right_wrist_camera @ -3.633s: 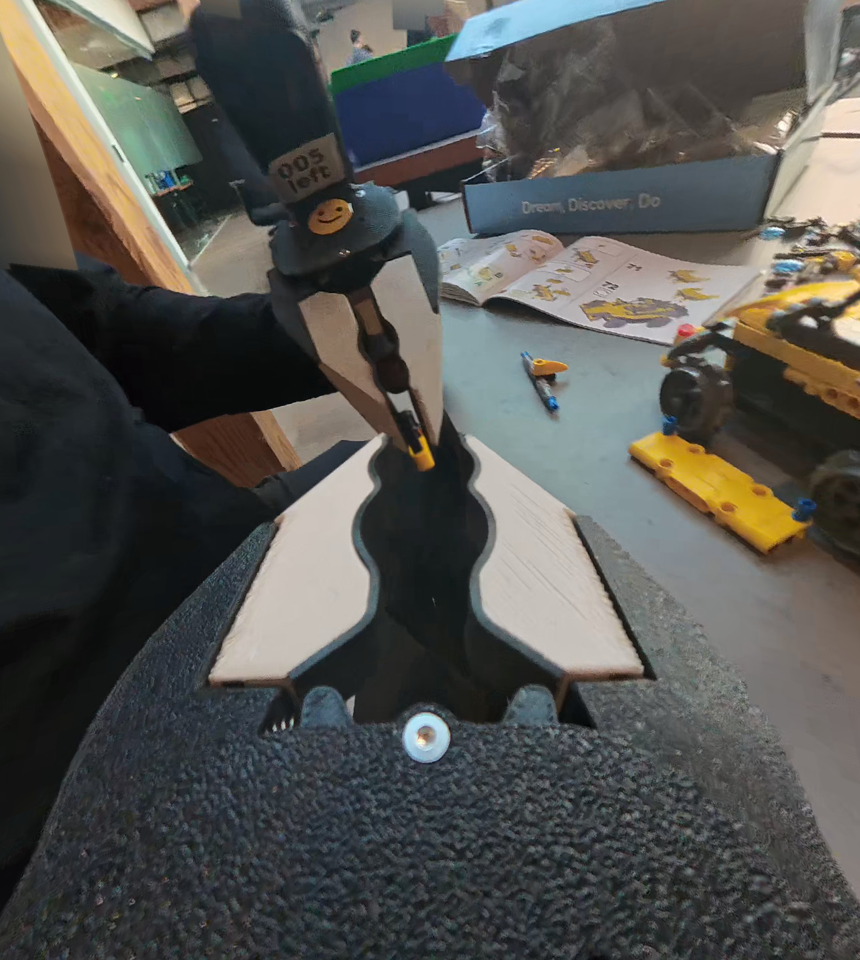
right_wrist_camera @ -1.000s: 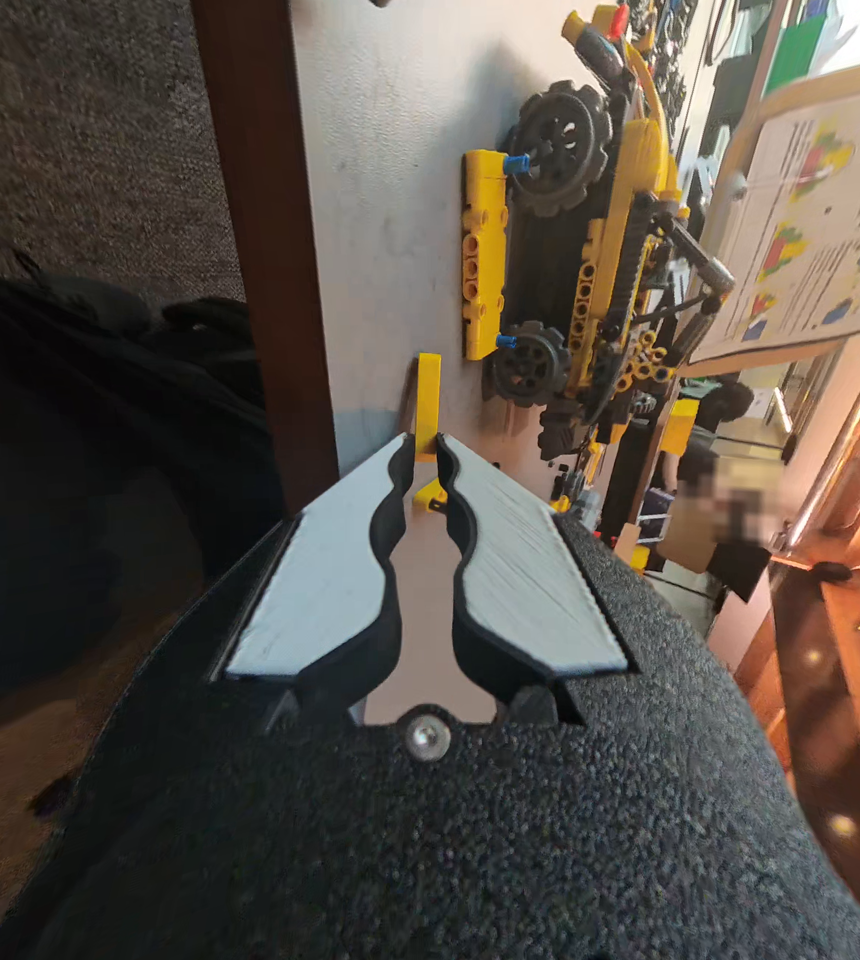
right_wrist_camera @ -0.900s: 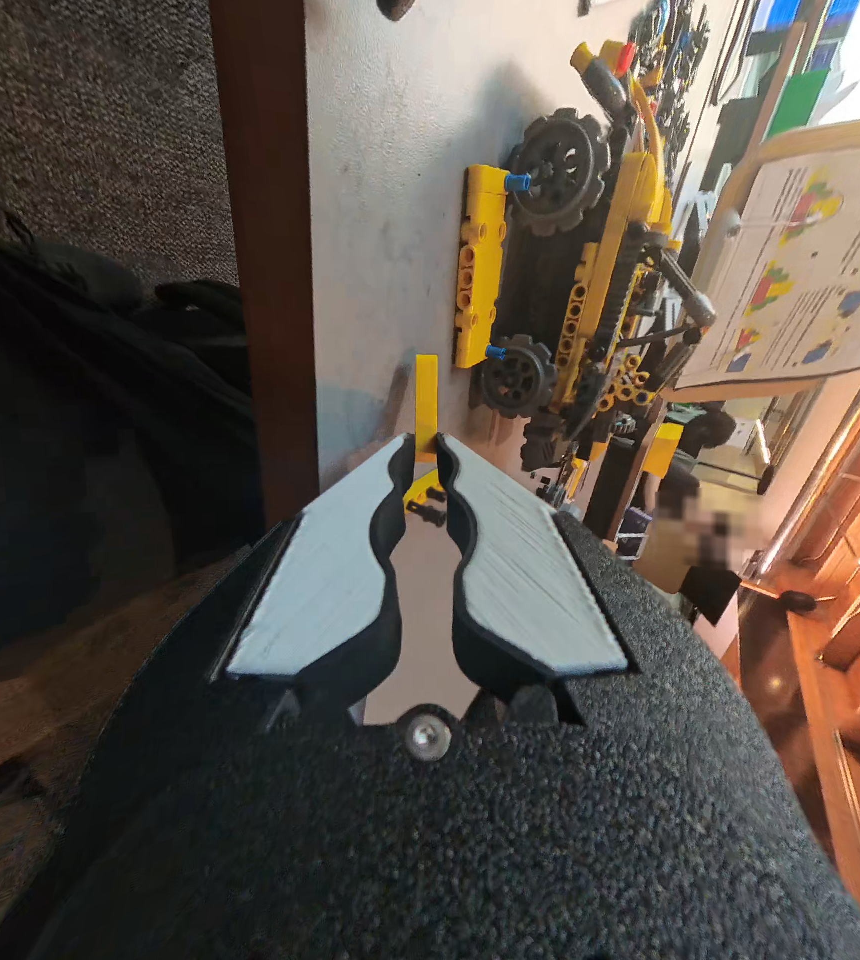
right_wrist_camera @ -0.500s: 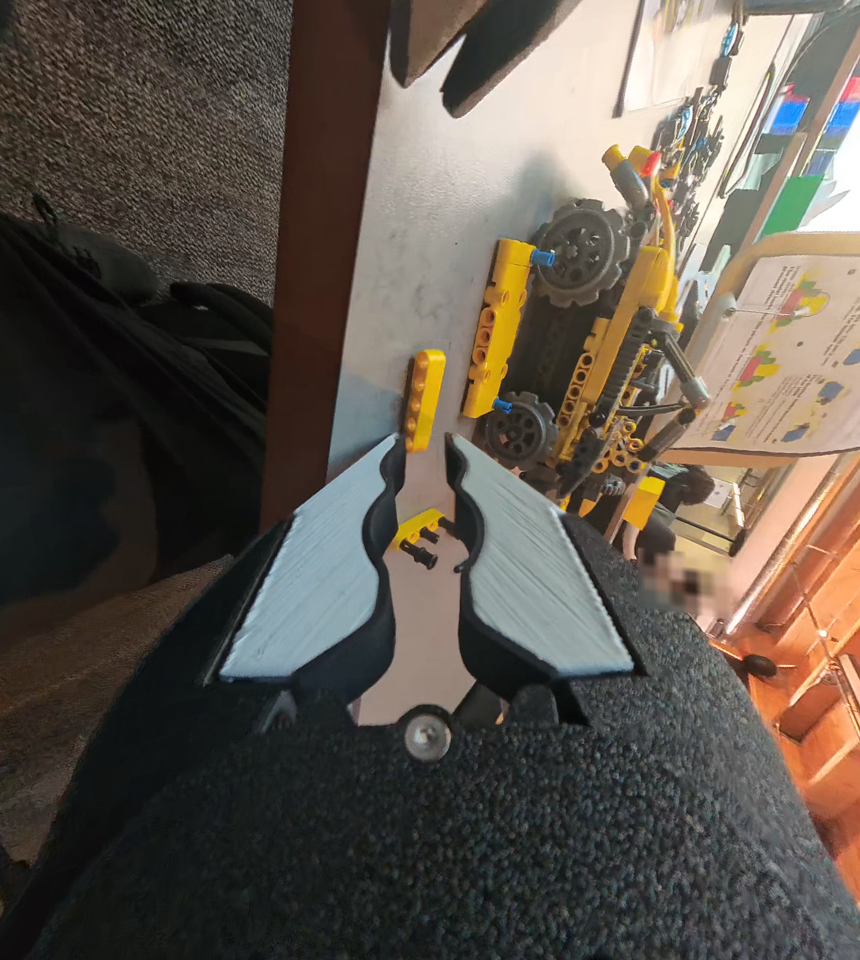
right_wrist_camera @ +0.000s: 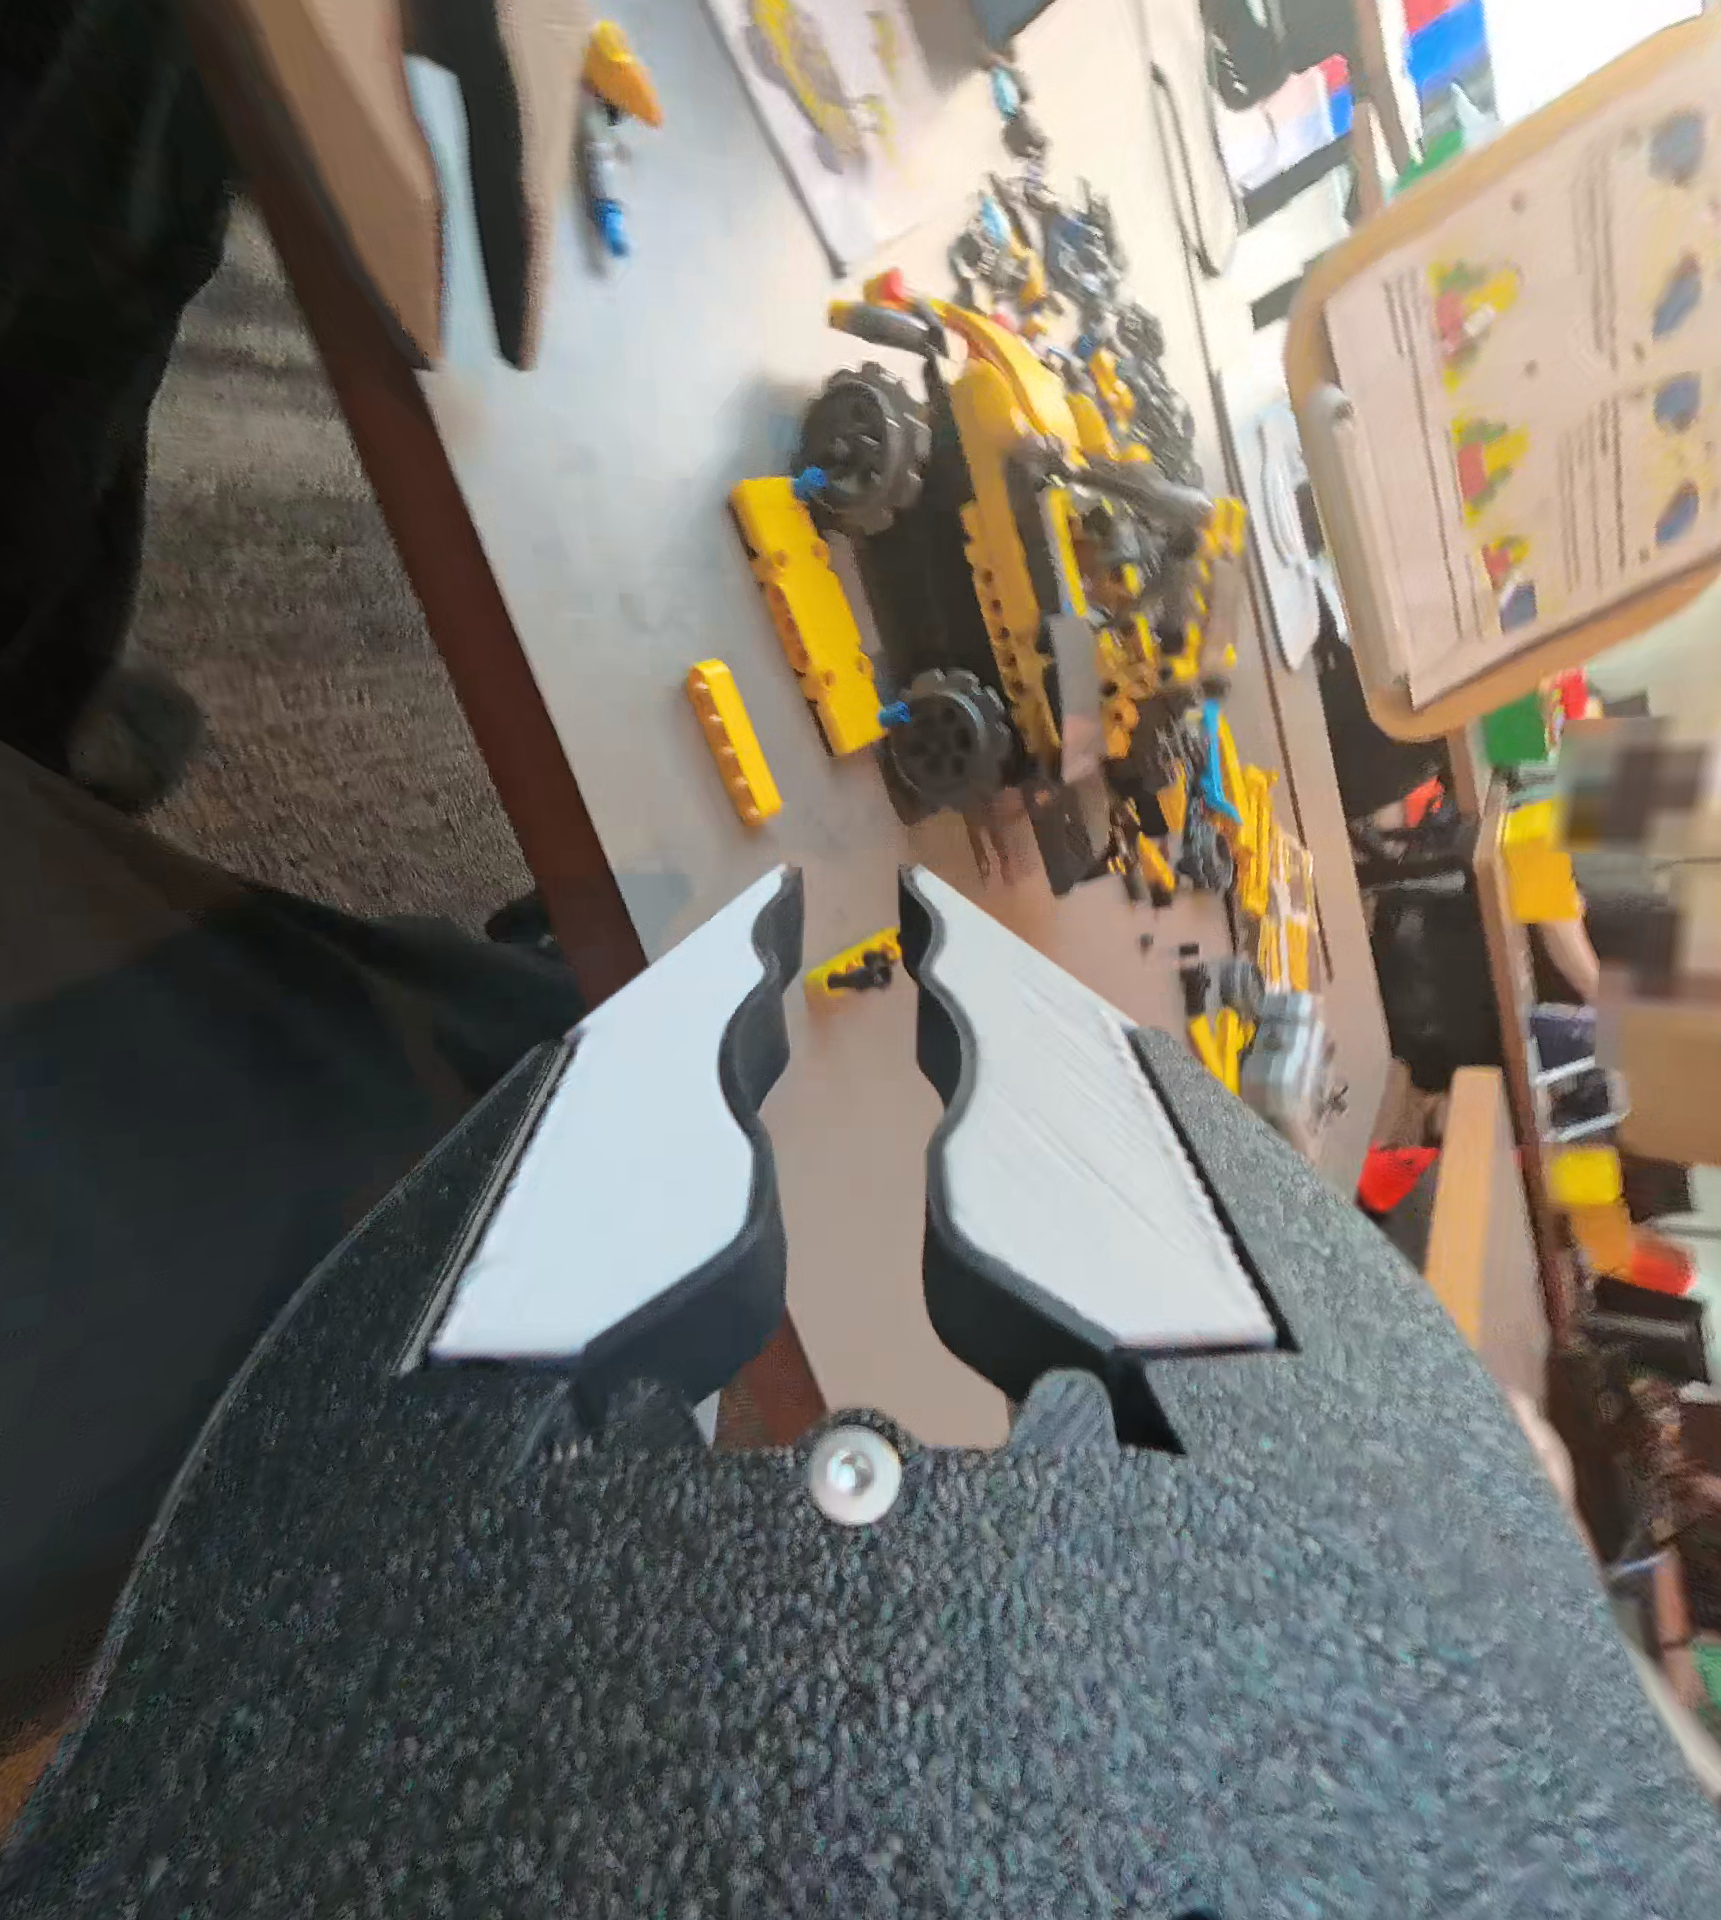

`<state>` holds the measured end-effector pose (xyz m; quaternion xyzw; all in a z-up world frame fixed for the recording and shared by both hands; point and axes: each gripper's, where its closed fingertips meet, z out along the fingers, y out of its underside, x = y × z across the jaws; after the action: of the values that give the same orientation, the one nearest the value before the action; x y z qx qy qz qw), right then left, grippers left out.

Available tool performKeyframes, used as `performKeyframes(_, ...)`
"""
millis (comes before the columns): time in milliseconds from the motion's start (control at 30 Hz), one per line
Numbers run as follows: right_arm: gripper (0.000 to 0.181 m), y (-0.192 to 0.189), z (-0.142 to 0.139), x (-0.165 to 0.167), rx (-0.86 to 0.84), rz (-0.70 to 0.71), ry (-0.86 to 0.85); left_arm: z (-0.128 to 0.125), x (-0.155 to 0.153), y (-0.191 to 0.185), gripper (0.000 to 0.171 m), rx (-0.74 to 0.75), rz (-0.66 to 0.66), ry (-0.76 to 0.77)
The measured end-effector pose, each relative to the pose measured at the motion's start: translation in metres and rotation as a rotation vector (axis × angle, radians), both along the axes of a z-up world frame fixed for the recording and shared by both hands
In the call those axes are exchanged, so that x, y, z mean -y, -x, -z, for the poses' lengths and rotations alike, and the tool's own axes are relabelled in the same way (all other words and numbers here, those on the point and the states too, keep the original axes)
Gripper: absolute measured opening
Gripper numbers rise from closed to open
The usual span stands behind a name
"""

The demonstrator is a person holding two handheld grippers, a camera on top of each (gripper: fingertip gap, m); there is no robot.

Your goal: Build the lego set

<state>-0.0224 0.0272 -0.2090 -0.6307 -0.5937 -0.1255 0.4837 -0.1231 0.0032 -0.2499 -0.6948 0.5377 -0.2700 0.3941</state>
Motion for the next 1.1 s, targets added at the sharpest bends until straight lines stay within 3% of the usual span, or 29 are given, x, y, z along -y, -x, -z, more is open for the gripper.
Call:
performKeyframes(167,0.016,-0.047,-0.008,-0.015,-0.203,0.187,0.066,-0.001,0.0,0.0,0.01,0.007,0.0,0.01)
performKeyframes(333,0.024,-0.065,-0.006,-0.025,-0.407,0.281,0.19,0.0,-0.001,0.0,0.01,0.004,-0.003,0.01)
performKeyframes(467,0.037,-0.062,0.004,-0.028,-0.515,0.297,0.306,-0.001,-0.001,0.0,0.01,0.007,-0.004,0.014)
performKeyframes(600,0.034,-0.051,0.01,-0.027,-0.578,0.27,0.387,-0.001,0.0,0.0,0.01,0.007,-0.002,0.014)
performKeyframes(733,0.027,-0.048,0.008,-0.029,-0.629,0.255,0.379,-0.001,0.0,0.0,0.01,0.011,0.0,0.016)
performKeyframes(867,0.035,-0.045,0.016,-0.03,-0.691,0.272,0.472,-0.001,0.0,0.0,0.009,0.011,0.002,0.013)
performKeyframes(1100,0.037,-0.042,0.023,-0.032,-0.687,0.27,0.466,0.001,0.0,0.0,0.01,-0.003,0.0,0.0)
